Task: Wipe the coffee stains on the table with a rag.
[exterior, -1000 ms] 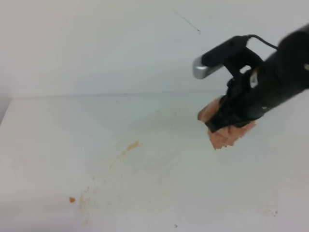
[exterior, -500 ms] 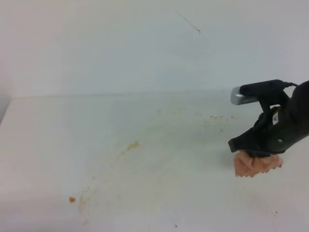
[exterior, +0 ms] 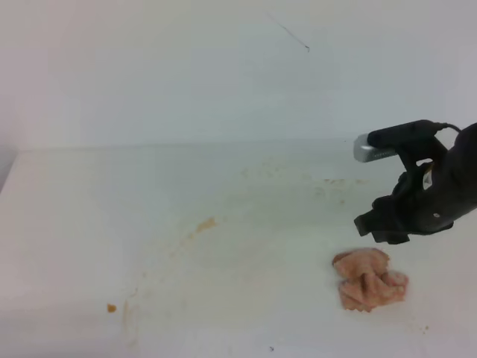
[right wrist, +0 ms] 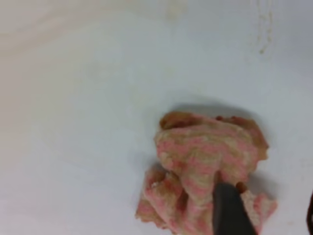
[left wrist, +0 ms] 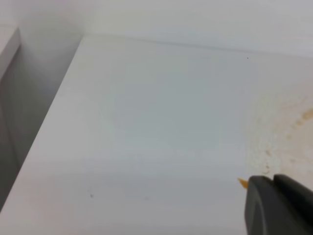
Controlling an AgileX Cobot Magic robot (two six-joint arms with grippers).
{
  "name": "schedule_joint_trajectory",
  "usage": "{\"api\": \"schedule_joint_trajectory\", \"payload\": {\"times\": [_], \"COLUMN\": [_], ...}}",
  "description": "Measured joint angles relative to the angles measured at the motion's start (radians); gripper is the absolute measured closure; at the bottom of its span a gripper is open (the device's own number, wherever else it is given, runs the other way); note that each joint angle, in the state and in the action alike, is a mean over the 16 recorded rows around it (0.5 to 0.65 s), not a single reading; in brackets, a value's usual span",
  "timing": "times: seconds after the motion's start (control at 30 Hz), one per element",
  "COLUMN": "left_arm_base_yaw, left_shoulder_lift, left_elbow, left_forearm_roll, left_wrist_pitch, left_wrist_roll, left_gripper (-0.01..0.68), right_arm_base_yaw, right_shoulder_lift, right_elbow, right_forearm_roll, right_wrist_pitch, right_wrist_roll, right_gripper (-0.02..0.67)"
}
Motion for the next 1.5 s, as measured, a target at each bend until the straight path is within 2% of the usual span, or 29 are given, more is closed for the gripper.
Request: {"api": "schedule_joint_trajectory", "payload": {"times": [0.13,0.47,0.6,0.87,1.1,1.5], "left_arm_base_yaw": [0.000,0.000,0.000,0.000,0.000,0.000], "left_shoulder_lift": [0.002,0.000,0.002,0.002,0.002,0.002], "left_elbow": [0.000,-0.007,-0.010,-0.007,-0.007,-0.015], "left_forearm_roll": [0.000,0.000,0.000,0.000,0.000,0.000], "left_wrist_pitch": [0.001,0.005,0.007,0.006,0.006,0.009], "left_wrist_roll": [0.000,0.000,0.000,0.000,0.000,0.000], "left_gripper": [0.673,0.674,0.675,0.675,0.675,0.675], "right_arm_base_yaw": [0.000,0.000,0.000,0.000,0.000,-0.001], "right_shoulder_lift": [-0.070,-0.372,-0.514,-0.764,-0.879,-0.910], "right_elbow": [0.000,0.008,0.050,0.240,0.403,0.461], "right_forearm_roll": [-0.012,-0.110,-0.161,-0.234,-0.267,-0.270], "right_wrist_pitch": [0.008,0.060,0.069,0.007,-0.043,0.007], "right_wrist_roll": [-0.037,-0.091,-0.071,0.037,0.127,0.157], "right_gripper": [0.387,0.580,0.632,0.649,0.649,0.649]}}
